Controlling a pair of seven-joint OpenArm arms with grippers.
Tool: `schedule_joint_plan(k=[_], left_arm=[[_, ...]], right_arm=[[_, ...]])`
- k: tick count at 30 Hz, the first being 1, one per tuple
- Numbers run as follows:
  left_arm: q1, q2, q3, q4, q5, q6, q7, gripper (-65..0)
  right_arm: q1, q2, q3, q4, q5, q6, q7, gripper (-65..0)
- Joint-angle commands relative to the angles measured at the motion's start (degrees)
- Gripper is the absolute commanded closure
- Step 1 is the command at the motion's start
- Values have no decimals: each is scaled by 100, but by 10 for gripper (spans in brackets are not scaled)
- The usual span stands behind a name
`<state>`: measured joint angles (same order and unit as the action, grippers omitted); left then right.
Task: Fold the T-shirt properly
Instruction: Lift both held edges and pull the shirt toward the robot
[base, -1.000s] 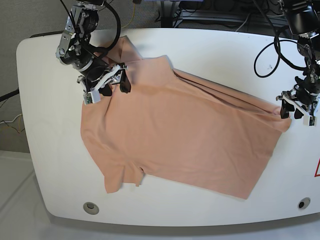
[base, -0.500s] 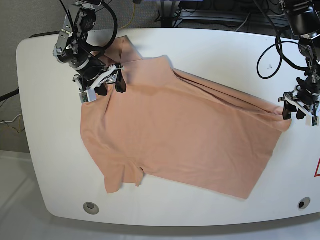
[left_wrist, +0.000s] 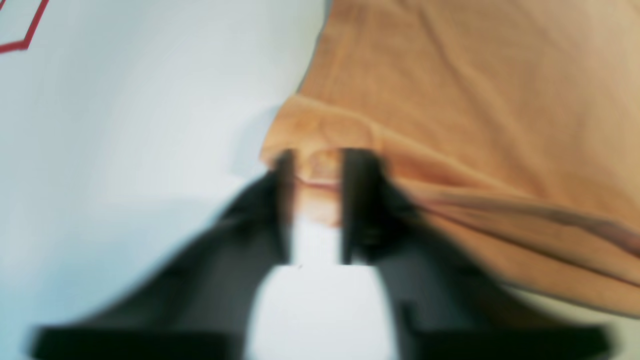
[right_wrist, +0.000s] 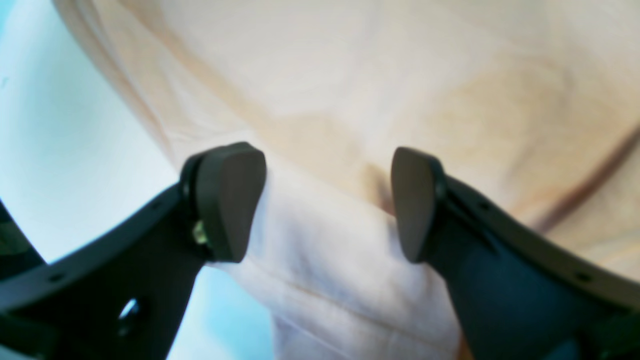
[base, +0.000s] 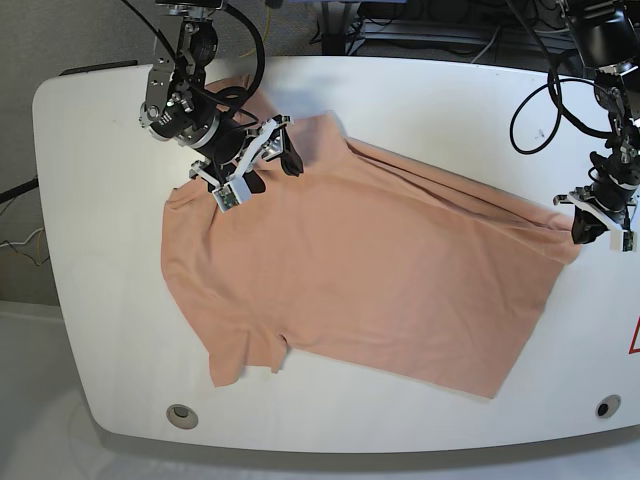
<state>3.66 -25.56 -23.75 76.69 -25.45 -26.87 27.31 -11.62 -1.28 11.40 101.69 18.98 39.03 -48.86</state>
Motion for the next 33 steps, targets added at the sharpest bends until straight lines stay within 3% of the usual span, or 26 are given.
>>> schedule_joint_plan(k=[1, 3, 5, 9, 15, 22, 23, 33], left_arm=[[-66, -136, -18, 129, -82, -9, -161, 0], [-79, -122, 17, 146, -73, 24, -21, -1], [-63, -127, 37, 162, -57, 26, -6, -48], [-41, -137, 48, 201, -20, 51, 57, -221], [-7, -139, 15, 168, -23, 53, 173, -319], [-17, -144, -4, 149, -32, 56, 204, -337], [25, 64, 76, 134, 9, 81, 315, -330], [34, 205, 58, 134, 27, 81, 315, -330]], right_arm=[[91, 26, -45, 209, -37, 20, 142, -406], [280, 88, -140, 208, -490, 70, 261, -383], [314, 134, -133, 227, -568, 95, 256, -354], [347, 233, -102, 277, -649, 97, 246, -296], [214, 215, 141, 274, -524, 97, 202, -281], [-90, 170, 607, 394, 19, 60, 201, -324], [41, 203, 526, 429, -171, 5, 47, -316], [173, 203, 535, 904, -162, -12, 20, -316]])
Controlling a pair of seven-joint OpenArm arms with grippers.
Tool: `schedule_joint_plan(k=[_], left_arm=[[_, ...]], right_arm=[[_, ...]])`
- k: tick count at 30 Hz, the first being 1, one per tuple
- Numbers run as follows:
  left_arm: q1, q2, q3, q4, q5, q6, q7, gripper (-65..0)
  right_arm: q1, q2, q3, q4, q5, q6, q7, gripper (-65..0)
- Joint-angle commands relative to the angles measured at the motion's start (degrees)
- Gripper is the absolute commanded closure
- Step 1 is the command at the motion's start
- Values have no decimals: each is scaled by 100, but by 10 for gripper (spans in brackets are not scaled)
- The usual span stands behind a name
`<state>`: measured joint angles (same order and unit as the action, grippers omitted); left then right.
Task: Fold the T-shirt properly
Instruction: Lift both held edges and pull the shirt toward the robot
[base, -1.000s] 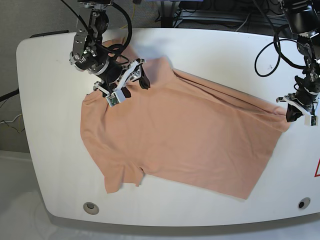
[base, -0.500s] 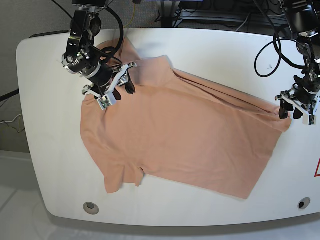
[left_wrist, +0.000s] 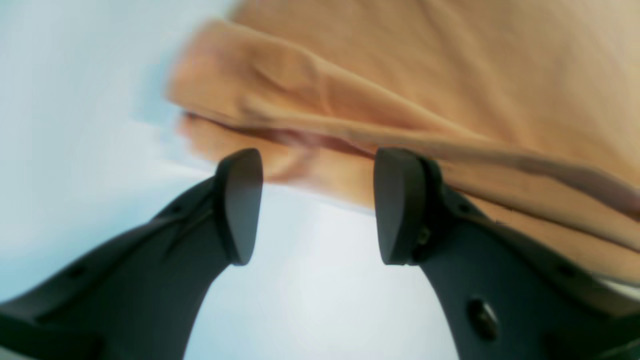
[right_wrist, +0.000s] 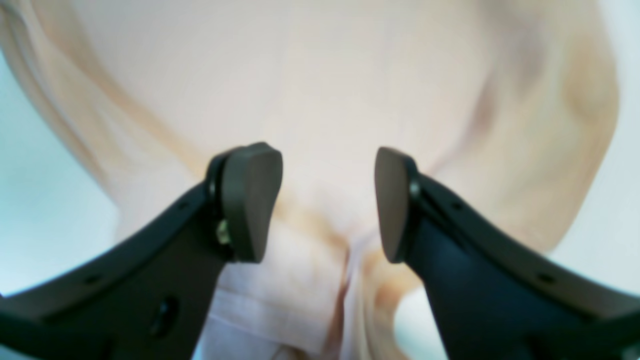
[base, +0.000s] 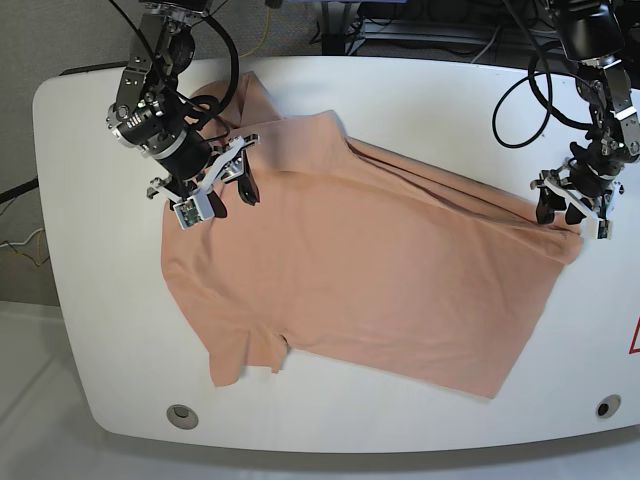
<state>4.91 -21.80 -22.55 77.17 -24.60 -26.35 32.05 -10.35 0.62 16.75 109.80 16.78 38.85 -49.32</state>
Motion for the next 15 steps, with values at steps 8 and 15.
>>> schedule_joint_plan(k=[8, 15], left_arm=[[-91, -171, -71, 367, -50, 28, -150, -330], [-56, -180, -71, 956, -32, 37, -133, -330]], right_arm=[[46, 21, 17, 225, 32, 5, -13, -316], [-227, 206, 17, 312, 15, -4, -83, -316]])
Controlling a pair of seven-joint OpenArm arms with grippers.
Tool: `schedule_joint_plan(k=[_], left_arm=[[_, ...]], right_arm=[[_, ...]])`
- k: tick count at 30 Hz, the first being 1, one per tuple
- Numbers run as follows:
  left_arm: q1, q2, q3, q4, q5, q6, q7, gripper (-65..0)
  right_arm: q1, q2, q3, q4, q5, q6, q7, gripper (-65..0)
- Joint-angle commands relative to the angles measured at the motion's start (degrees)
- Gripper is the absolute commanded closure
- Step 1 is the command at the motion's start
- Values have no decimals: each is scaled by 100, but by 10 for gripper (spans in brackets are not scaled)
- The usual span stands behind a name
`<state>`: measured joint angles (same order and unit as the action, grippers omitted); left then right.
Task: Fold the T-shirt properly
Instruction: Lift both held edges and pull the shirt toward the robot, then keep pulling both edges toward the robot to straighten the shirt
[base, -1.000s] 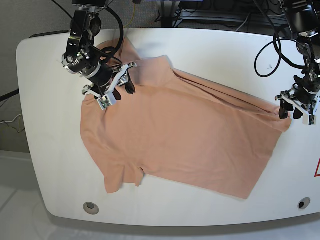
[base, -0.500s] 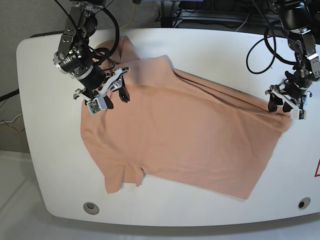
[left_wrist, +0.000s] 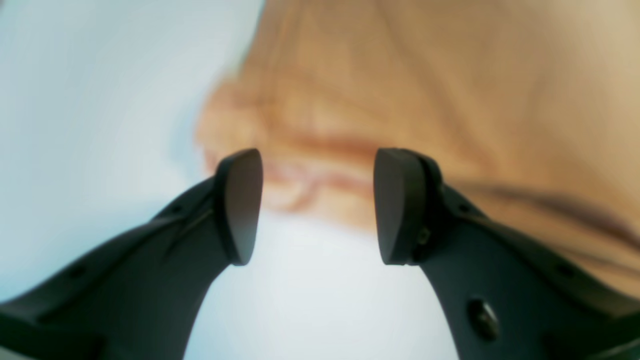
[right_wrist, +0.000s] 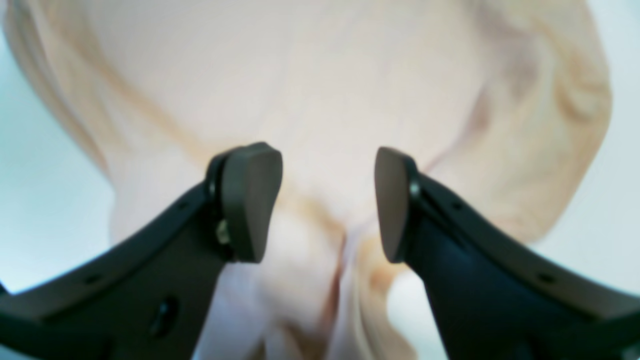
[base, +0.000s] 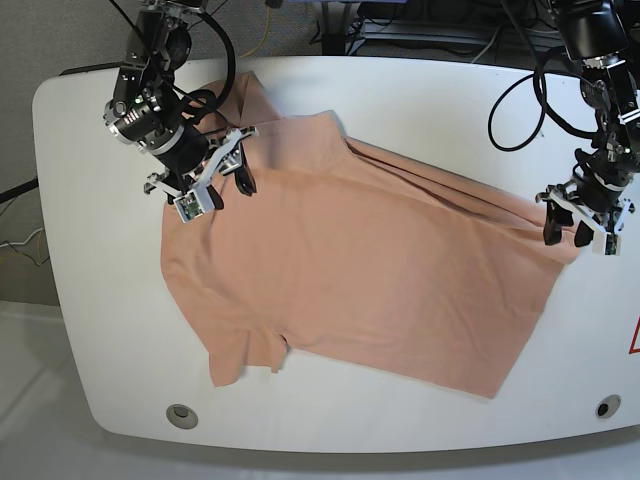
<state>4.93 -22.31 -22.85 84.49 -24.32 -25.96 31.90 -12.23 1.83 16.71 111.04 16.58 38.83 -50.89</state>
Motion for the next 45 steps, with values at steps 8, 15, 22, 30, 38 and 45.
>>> schedule_joint_plan(k=[8, 15, 22, 30, 38, 45], left_arm=[[-84, -165, -40, 356, -34, 7, -135, -330], [-313, -112, 92, 189, 651, -2, -399, -330], [-620, -95, 505, -383, 1267, -2, -847, -330], [-867, -95, 839, -831, 1443, -2, -961, -330], [-937, -95, 944, -1280, 1443, 15, -961, -330], [-1121, -95, 971, -1763, 1566, 15, -944, -330]], right_arm=[[-452, 244, 39, 311, 43, -10, 74, -316], [-786, 244, 329, 311, 78, -10, 74, -316], [-962, 121, 505, 311, 78, -10, 74, -316], [-1199, 68, 505, 311, 78, -10, 74, -316], [-1331, 59, 505, 276, 34, -10, 74, -315], [-1392, 59, 505, 188, 26, -10, 74, -315]])
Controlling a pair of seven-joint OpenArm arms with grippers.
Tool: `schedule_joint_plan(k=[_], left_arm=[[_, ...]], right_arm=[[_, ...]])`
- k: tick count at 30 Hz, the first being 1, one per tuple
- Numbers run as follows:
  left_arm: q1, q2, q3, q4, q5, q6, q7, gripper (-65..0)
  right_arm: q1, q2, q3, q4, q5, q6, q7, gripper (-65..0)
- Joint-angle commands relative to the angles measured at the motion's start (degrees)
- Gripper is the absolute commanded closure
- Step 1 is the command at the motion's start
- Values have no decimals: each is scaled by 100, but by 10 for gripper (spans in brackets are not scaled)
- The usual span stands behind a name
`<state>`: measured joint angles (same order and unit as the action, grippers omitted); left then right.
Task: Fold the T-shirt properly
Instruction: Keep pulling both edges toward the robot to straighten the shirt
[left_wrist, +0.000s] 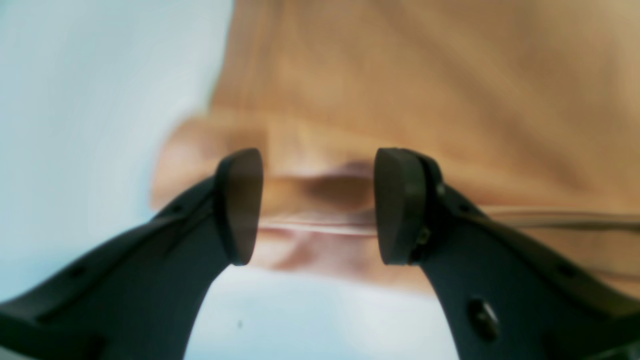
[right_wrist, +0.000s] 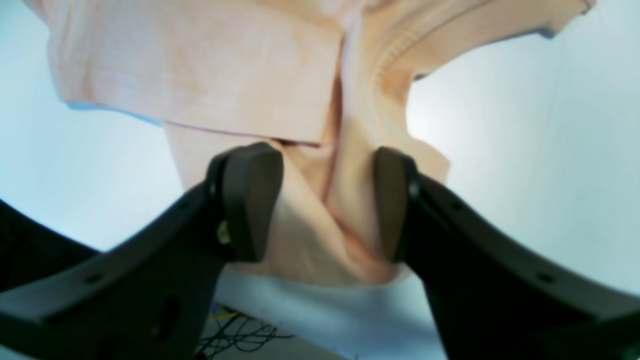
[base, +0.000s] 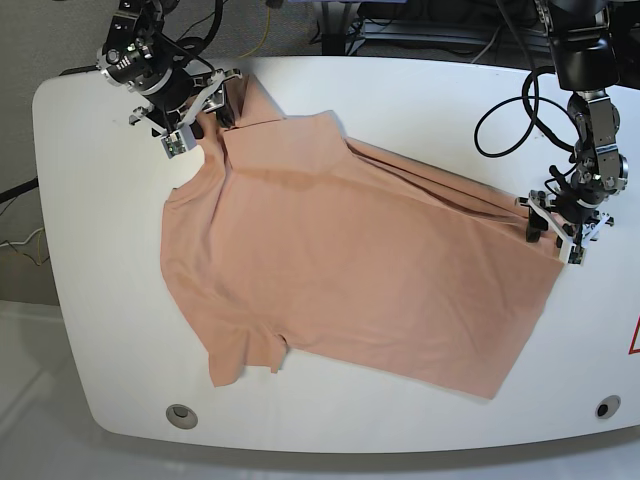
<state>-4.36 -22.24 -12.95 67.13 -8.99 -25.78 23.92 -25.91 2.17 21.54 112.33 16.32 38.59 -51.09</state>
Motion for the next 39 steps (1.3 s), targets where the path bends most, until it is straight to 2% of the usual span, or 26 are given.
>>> schedule_joint_plan(k=[1, 4, 9, 17, 20, 34, 39], left_arm=[[-201, -101, -19, -80, 139, -2, -137, -330], [-184, -66, -19, -98, 482, -2, -129, -330], [-166, 118, -28, -63, 886, -2, -129, -330], [-131, 189, -37, -63, 1009, -2, -129, -330], [-8, 189, -37, -63, 1009, -2, -129, -330], [555, 154, -63, 60, 1018, -2, -120, -330], [985, 154, -63, 579, 1027, -2, -102, -330]], right_arm=[[-33, 24, 13, 59, 52, 14, 85, -315], [-95, 24, -5, 59, 52, -65, 76, -315], [-147, 24, -110, 24, 52, -461, 76, -296], [-68, 112, -523, -486, 52, -795, 85, -121], [72, 112, -576, -653, 52, -865, 85, -84], [582, 165, -541, -1330, 17, -865, 85, -83], [829, 235, -558, -1515, -493, -865, 111, -83]])
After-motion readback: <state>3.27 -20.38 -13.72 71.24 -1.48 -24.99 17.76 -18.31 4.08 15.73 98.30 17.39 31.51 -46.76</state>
